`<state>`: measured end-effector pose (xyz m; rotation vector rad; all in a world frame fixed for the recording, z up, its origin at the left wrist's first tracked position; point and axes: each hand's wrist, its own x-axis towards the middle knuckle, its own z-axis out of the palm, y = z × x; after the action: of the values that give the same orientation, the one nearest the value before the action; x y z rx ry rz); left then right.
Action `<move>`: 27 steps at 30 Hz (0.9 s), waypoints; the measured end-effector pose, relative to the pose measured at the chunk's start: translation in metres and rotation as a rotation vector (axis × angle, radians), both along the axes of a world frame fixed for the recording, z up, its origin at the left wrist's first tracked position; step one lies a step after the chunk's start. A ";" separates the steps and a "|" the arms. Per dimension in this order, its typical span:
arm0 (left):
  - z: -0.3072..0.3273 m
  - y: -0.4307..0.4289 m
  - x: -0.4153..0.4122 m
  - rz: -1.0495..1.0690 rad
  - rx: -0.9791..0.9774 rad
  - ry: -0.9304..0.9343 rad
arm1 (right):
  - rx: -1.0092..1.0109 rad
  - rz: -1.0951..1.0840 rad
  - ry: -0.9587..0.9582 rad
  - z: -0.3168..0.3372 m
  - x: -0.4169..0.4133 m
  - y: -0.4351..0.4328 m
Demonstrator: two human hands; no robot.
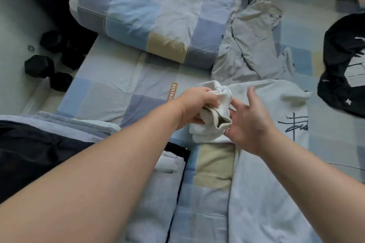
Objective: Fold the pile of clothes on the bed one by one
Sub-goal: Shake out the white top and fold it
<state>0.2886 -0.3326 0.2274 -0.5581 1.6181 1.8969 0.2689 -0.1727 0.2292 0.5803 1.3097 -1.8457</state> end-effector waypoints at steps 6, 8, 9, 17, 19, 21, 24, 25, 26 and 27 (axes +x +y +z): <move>0.020 0.193 -0.013 0.035 -0.107 0.056 | -0.131 -0.141 -0.060 0.014 -0.002 0.179; 0.017 0.255 -0.019 0.061 -0.122 0.046 | -0.093 -0.166 -0.059 0.015 -0.004 0.236; 0.017 0.294 -0.023 0.062 -0.130 0.046 | -0.084 -0.179 -0.065 0.018 -0.007 0.271; 0.011 0.456 -0.040 -0.010 -0.138 0.040 | 0.010 -0.246 -0.052 0.015 -0.013 0.431; 0.010 0.466 -0.041 -0.021 -0.140 0.035 | 0.027 -0.243 -0.040 0.011 -0.014 0.444; 0.008 0.462 -0.040 -0.006 -0.133 0.027 | 0.033 -0.201 -0.023 0.007 -0.015 0.443; -0.002 0.425 -0.039 0.080 -0.163 -0.007 | 0.064 -0.085 0.002 -0.005 -0.021 0.421; -0.007 0.407 -0.040 0.117 -0.202 -0.022 | 0.098 -0.032 0.010 -0.010 -0.024 0.410; -0.015 0.386 -0.041 0.143 -0.271 -0.032 | 0.151 0.035 0.029 -0.016 -0.027 0.399; -0.024 0.365 -0.043 0.152 -0.363 -0.034 | 0.221 0.101 0.062 -0.023 -0.030 0.388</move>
<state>0.2454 0.0321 0.2032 -0.8794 1.9597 1.6909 0.2386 0.2157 0.2063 0.5643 1.5685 -1.6605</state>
